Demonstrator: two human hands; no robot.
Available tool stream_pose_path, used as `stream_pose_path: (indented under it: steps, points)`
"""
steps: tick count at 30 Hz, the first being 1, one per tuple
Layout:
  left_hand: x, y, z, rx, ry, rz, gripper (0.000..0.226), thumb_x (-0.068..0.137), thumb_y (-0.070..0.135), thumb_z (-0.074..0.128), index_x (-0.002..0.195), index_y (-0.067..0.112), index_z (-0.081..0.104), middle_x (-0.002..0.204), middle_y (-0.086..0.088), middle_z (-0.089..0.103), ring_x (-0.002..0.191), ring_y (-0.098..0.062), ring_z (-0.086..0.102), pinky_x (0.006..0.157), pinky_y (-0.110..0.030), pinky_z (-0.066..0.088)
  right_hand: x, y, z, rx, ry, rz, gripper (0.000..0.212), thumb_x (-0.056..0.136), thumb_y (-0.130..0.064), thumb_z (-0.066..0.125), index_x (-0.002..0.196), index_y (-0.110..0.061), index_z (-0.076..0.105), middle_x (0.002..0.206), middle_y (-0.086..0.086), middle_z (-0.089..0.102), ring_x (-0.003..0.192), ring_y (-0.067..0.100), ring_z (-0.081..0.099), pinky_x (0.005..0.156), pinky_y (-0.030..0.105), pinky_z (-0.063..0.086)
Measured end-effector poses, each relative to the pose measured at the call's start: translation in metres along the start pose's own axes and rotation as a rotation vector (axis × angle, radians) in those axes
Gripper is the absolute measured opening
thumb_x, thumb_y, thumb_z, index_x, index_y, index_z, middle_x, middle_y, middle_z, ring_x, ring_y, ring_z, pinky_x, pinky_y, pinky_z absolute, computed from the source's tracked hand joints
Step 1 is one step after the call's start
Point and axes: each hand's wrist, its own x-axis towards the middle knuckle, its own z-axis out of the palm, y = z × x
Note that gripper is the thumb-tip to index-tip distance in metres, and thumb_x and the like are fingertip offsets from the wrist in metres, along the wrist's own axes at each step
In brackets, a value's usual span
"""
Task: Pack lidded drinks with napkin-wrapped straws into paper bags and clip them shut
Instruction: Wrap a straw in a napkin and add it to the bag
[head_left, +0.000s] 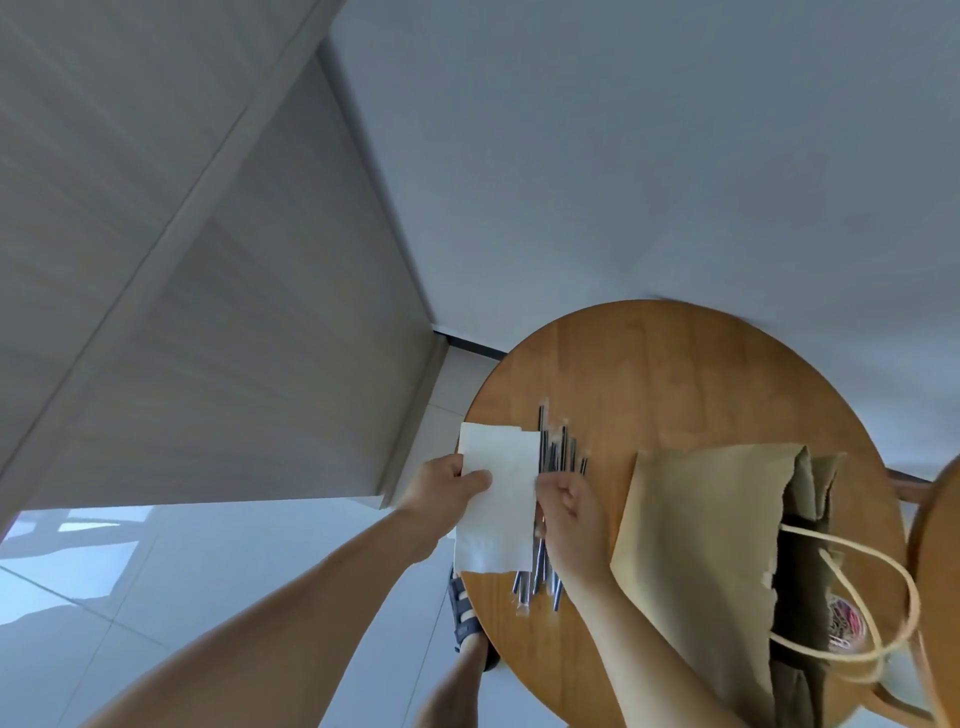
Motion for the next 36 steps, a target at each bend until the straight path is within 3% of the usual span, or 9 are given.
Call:
stream_pose_path:
  steps: [2, 4, 11, 18, 23, 25, 28, 34, 36]
  points:
    - [-0.001, -0.003, 0.002, 0.051, 0.041, 0.012, 0.008, 0.096, 0.022, 0.058, 0.095, 0.021, 0.065, 0.093, 0.004, 0.070, 0.082, -0.014, 0.066, 0.060, -0.022, 0.049, 0.005, 0.019, -0.011, -0.327, 0.138, 0.008, 0.011, 0.096, -0.022, 0.057, 0.088, -0.015, 0.060, 0.081, -0.006, 0.063, 0.075, 0.012, 0.058, 0.069, 0.028, 0.043]
    - [-0.002, -0.006, 0.003, 0.087, 0.062, 0.020, 0.008, 0.097, 0.024, 0.056, 0.097, 0.022, 0.064, 0.092, 0.005, 0.069, 0.080, -0.013, 0.065, 0.056, -0.020, 0.046, 0.009, 0.034, -0.020, -0.600, 0.203, 0.078, 0.015, 0.094, -0.021, 0.059, 0.101, -0.009, 0.062, 0.093, 0.003, 0.064, 0.085, 0.019, 0.060, 0.070, 0.025, 0.039]
    - [-0.007, -0.011, 0.006, 0.196, 0.075, 0.052, 0.019, 0.098, 0.029, 0.053, 0.112, 0.019, 0.060, 0.102, 0.001, 0.066, 0.088, -0.017, 0.063, 0.062, -0.024, 0.049, 0.019, 0.054, -0.017, -0.782, 0.099, 0.238, 0.024, 0.093, -0.021, 0.063, 0.113, -0.008, 0.061, 0.106, 0.009, 0.070, 0.099, 0.028, 0.068, 0.078, 0.031, 0.052]
    - [-0.011, -0.010, 0.009, 0.203, 0.088, 0.058, 0.017, 0.099, 0.030, 0.052, 0.111, 0.021, 0.059, 0.097, 0.006, 0.064, 0.083, -0.012, 0.061, 0.055, -0.018, 0.044, 0.015, 0.049, -0.017, -0.737, 0.117, 0.249, 0.019, 0.093, -0.030, 0.063, 0.104, -0.015, 0.063, 0.083, -0.001, 0.069, 0.072, 0.018, 0.064, 0.055, 0.024, 0.047]
    - [-0.021, 0.000, 0.010, 0.152, 0.097, 0.088, 0.013, 0.097, 0.025, 0.053, 0.099, 0.017, 0.063, 0.088, 0.005, 0.067, 0.074, -0.010, 0.063, 0.048, -0.016, 0.044, 0.006, 0.026, -0.022, -0.623, 0.131, 0.235, 0.013, 0.090, -0.029, 0.063, 0.095, -0.017, 0.061, 0.071, -0.010, 0.060, 0.065, 0.012, 0.059, 0.054, 0.024, 0.042]
    - [-0.028, 0.009, 0.010, 0.166, 0.109, 0.123, 0.013, 0.098, 0.024, 0.052, 0.095, 0.017, 0.062, 0.087, 0.003, 0.067, 0.072, -0.010, 0.063, 0.048, -0.015, 0.045, -0.003, 0.005, -0.022, -0.483, 0.122, 0.139, 0.008, 0.089, -0.028, 0.065, 0.087, -0.022, 0.061, 0.075, -0.010, 0.063, 0.074, 0.013, 0.064, 0.057, 0.022, 0.043]
    - [-0.041, 0.029, 0.011, 0.192, 0.137, 0.208, 0.014, 0.098, 0.024, 0.050, 0.091, 0.018, 0.060, 0.086, -0.001, 0.067, 0.073, -0.013, 0.062, 0.056, -0.022, 0.047, -0.022, -0.038, -0.022, -0.257, 0.056, -0.097, 0.011, 0.087, -0.025, 0.071, 0.083, -0.030, 0.062, 0.072, -0.011, 0.068, 0.074, -0.001, 0.064, 0.060, 0.009, 0.045]
    - [-0.074, 0.074, 0.020, 0.087, 0.085, 0.331, 0.027, 0.094, 0.025, 0.056, 0.068, 0.025, 0.052, 0.055, 0.014, 0.053, 0.050, -0.002, 0.051, 0.049, -0.018, 0.040, -0.043, -0.103, -0.028, -0.129, -0.046, -0.207, 0.003, 0.087, -0.023, 0.072, 0.085, -0.022, 0.071, 0.076, -0.008, 0.071, 0.074, 0.010, 0.067, 0.071, 0.028, 0.055]
    - [-0.086, 0.084, 0.025, 0.043, 0.050, 0.353, 0.023, 0.091, 0.026, 0.060, 0.068, 0.026, 0.057, 0.057, 0.014, 0.056, 0.055, -0.005, 0.053, 0.054, -0.022, 0.043, -0.048, -0.116, -0.032, -0.139, -0.042, -0.216, 0.006, 0.087, -0.023, 0.073, 0.082, -0.020, 0.071, 0.075, -0.006, 0.072, 0.074, 0.011, 0.068, 0.071, 0.031, 0.056]
